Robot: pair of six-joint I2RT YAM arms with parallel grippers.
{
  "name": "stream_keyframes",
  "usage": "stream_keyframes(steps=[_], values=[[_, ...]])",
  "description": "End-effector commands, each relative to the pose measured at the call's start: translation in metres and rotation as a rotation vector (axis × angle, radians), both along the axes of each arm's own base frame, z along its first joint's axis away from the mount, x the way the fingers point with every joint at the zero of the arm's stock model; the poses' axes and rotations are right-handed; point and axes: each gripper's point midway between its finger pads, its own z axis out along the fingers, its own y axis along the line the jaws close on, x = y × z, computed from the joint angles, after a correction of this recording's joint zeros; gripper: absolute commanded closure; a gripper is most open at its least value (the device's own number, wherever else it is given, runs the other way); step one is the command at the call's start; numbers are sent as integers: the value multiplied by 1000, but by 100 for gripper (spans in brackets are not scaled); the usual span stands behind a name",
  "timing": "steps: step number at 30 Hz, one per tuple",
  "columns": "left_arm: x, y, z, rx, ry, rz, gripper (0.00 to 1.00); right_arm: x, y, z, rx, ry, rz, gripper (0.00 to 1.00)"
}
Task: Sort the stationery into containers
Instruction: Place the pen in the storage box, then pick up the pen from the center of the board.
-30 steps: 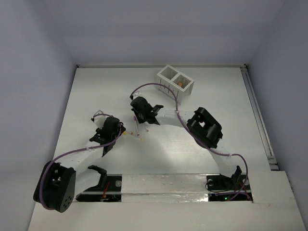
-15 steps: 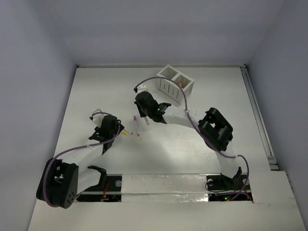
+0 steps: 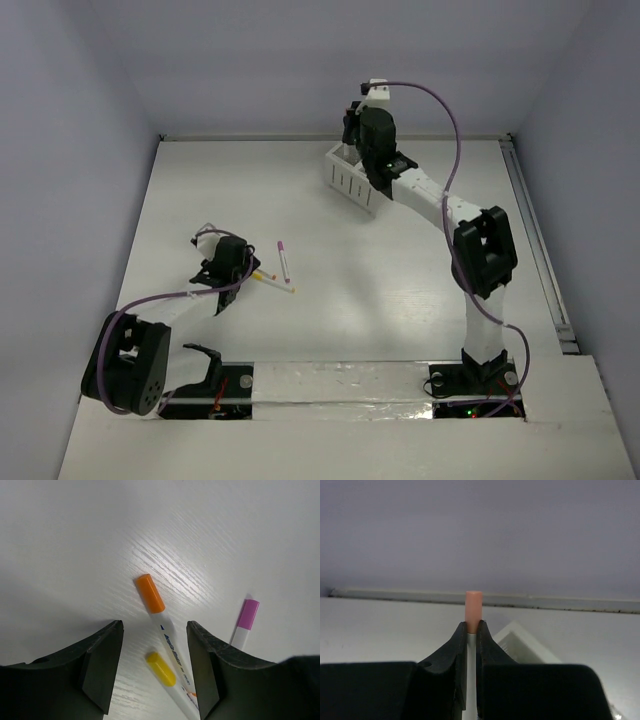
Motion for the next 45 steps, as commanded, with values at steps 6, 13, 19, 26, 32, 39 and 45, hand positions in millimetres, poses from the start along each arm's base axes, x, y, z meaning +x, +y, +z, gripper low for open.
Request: stream_keyframes(steps=[6, 13, 19, 26, 32, 39, 45], values=[[15, 3, 10, 35, -24, 8, 50, 53, -31, 19, -34, -122, -85, 100], [21, 0, 8, 37, -11, -3, 50, 63, -27, -15, -99, -101, -82, 100], [21, 1, 7, 43, -8, 3, 50, 67, -23, -33, -115, -81, -66, 100], [22, 2, 8, 46, -10, 10, 51, 52, -24, -27, -63, -86, -46, 49], [23, 4, 12, 49, -22, 22, 51, 32, -24, 11, -16, -101, 2, 34], [26, 2, 16, 41, -33, 19, 51, -18, -31, 24, 86, -51, 70, 75], [25, -1, 15, 18, -31, 19, 52, -72, -19, -29, 189, 106, 177, 98]])
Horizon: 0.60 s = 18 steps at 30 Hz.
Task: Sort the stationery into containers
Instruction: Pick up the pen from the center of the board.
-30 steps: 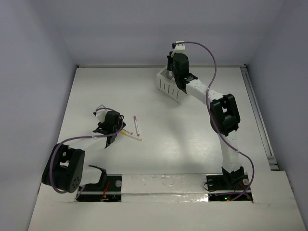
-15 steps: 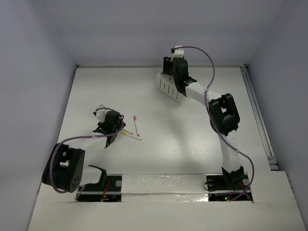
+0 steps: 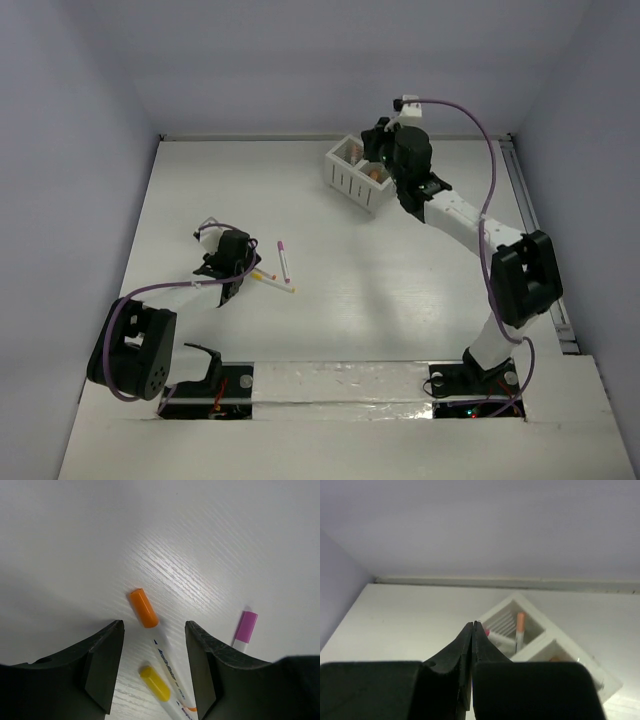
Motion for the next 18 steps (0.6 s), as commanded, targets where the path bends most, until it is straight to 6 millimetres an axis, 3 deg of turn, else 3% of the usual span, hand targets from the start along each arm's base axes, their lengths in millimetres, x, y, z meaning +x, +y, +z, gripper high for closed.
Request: stream_keyframes(steps=[1, 5, 8, 11, 18], values=[[11, -1, 14, -19, -42, 20, 52, -29, 25, -45, 76, 115, 103, 96], [11, 4, 8, 3, -25, 41, 53, -53, 43, -77, 70, 204, 199, 83], [11, 3, -3, 12, 17, 40, 61, -76, 62, -90, 69, 246, 274, 69], [13, 3, -3, 37, 34, 40, 63, -88, 70, -100, 67, 277, 318, 59], [9, 8, -13, 133, 144, 38, 66, -113, 93, -124, 50, 311, 406, 54]])
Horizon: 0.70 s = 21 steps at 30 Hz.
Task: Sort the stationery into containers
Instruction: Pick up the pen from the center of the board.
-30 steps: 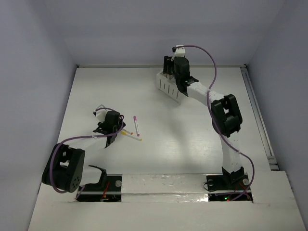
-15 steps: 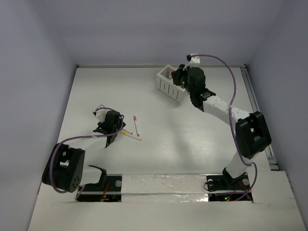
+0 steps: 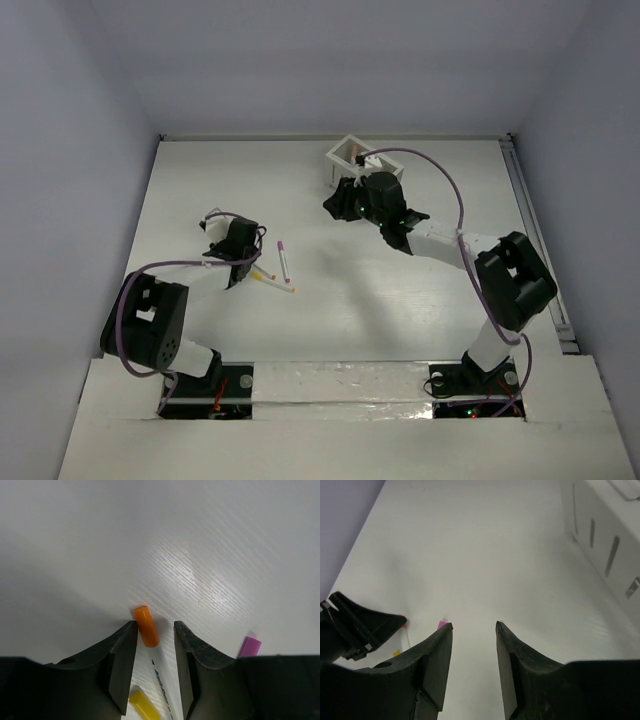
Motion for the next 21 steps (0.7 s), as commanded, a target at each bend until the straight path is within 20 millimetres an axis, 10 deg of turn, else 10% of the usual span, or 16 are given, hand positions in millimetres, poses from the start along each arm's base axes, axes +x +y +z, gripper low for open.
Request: stream_keyframes(steps=[1, 16, 21], values=[[-11, 8, -9, 70, 96, 4, 67, -9, 14, 8, 46, -32, 56, 54], [-25, -6, -20, 146, 244, -30, 72, -22, 14, -10, 45, -11, 103, 53], [-25, -3, -20, 160, 245, -18, 100, -28, 18, -11, 50, 7, 137, 50]])
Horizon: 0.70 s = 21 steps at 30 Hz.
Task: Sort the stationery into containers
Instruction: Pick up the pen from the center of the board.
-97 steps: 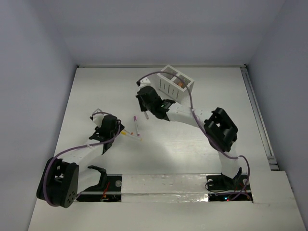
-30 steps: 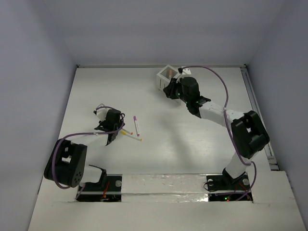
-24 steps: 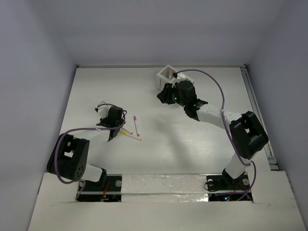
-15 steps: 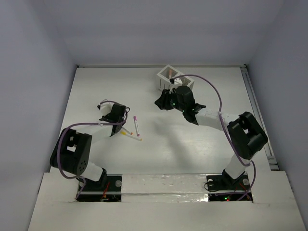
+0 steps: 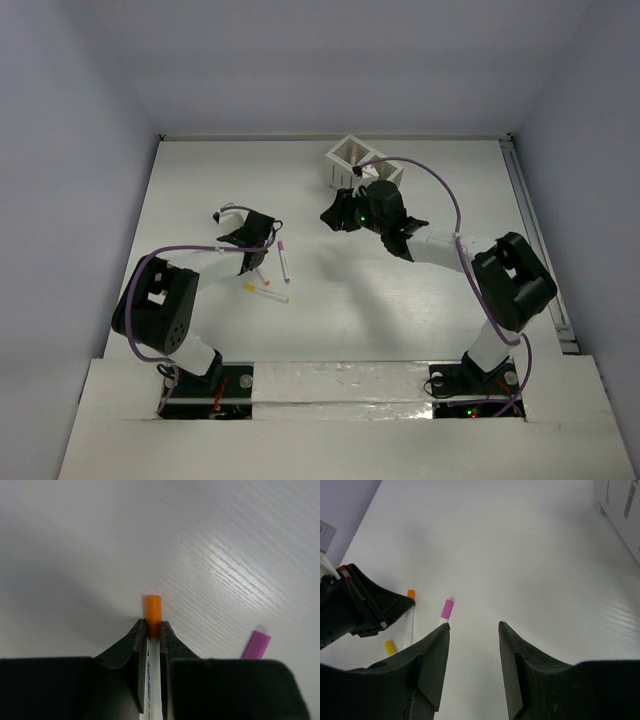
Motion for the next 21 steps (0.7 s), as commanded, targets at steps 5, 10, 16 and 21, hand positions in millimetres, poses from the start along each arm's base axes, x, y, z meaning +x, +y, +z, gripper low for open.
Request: stream_keyframes(steps=[5, 10, 16, 21], values=[[-14, 11, -3, 53, 61, 18, 100, -3, 8, -4, 7, 3, 38, 43], [18, 14, 52, 84, -108, 42, 100, -6, 9, 0, 14, -5, 34, 42], [60, 1, 121, 49, -287, 38, 100, -2, -12, 14, 30, -47, -85, 44], [112, -32, 192, -39, -461, -37, 100, -6, -50, 27, 47, -68, -264, 100]])
